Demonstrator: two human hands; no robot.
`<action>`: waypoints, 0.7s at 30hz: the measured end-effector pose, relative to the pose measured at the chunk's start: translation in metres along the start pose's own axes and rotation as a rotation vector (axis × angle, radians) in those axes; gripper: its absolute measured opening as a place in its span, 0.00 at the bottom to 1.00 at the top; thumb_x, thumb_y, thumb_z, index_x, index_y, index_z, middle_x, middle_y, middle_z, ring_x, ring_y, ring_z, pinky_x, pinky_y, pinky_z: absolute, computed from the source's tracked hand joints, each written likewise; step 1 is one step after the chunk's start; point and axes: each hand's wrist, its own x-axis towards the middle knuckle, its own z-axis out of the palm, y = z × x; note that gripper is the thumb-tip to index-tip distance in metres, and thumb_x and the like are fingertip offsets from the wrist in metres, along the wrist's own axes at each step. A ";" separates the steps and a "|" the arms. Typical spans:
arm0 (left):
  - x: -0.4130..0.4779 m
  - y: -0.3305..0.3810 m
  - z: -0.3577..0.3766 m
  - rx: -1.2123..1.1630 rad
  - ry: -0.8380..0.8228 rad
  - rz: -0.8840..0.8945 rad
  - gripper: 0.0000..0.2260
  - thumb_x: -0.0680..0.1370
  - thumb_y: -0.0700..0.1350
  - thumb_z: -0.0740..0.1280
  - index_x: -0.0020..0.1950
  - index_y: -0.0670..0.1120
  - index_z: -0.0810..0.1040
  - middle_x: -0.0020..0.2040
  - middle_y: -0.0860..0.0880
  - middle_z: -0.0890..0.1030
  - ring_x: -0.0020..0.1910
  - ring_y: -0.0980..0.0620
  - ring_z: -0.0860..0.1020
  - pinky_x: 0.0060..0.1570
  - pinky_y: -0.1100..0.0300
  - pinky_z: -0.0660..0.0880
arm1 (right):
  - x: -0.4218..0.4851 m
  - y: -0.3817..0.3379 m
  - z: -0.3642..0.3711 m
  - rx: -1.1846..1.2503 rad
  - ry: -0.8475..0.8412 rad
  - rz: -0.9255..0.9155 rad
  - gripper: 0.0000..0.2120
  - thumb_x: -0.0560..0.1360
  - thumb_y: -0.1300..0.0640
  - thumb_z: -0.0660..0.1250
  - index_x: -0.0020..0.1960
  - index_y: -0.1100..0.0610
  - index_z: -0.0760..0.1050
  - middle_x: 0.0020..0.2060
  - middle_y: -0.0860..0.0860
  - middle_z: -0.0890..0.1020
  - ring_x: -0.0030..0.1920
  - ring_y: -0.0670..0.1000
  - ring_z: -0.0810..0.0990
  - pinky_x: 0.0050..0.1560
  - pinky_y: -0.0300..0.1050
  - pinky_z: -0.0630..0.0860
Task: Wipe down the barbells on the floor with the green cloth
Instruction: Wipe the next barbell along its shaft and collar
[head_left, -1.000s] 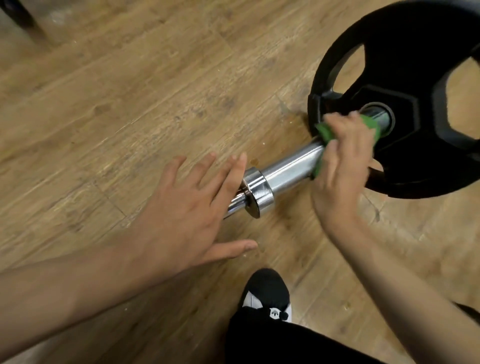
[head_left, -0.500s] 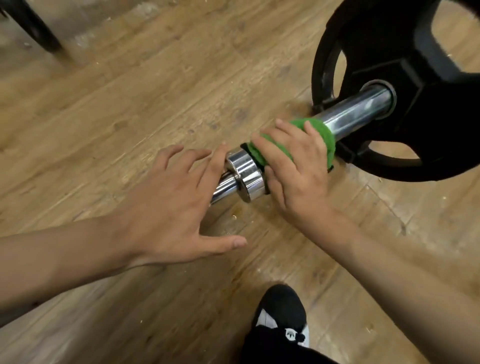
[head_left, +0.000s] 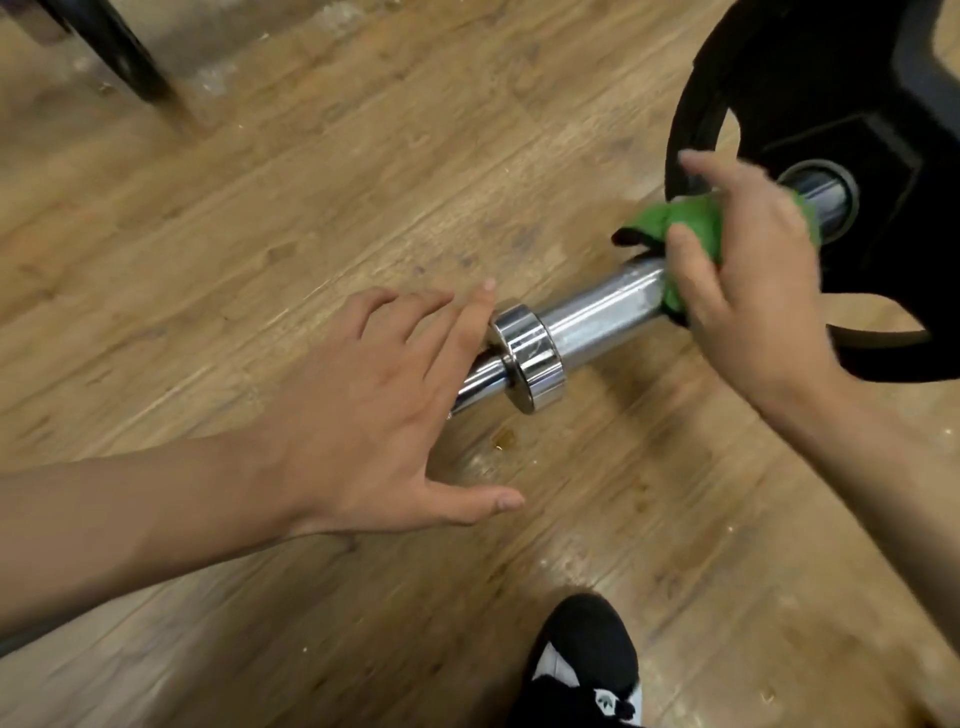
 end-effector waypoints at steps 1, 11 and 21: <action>0.000 0.001 0.001 -0.004 0.005 0.000 0.57 0.74 0.81 0.47 0.83 0.33 0.54 0.74 0.37 0.73 0.74 0.36 0.71 0.73 0.37 0.65 | 0.012 0.009 -0.012 -0.010 0.024 0.113 0.17 0.82 0.54 0.60 0.68 0.58 0.74 0.56 0.53 0.79 0.62 0.56 0.75 0.77 0.60 0.61; -0.011 0.024 0.011 -0.009 0.017 0.028 0.54 0.76 0.80 0.48 0.82 0.34 0.57 0.77 0.35 0.69 0.73 0.32 0.72 0.70 0.29 0.66 | -0.009 0.005 -0.022 -0.075 -0.049 0.118 0.12 0.85 0.54 0.59 0.59 0.53 0.81 0.51 0.46 0.83 0.56 0.53 0.80 0.80 0.58 0.56; -0.024 0.060 0.026 -0.011 0.027 0.088 0.50 0.78 0.77 0.48 0.84 0.38 0.52 0.81 0.35 0.63 0.78 0.32 0.66 0.73 0.27 0.60 | -0.053 0.007 -0.027 -0.114 0.036 0.259 0.13 0.84 0.54 0.60 0.59 0.54 0.83 0.52 0.47 0.84 0.56 0.50 0.80 0.77 0.60 0.61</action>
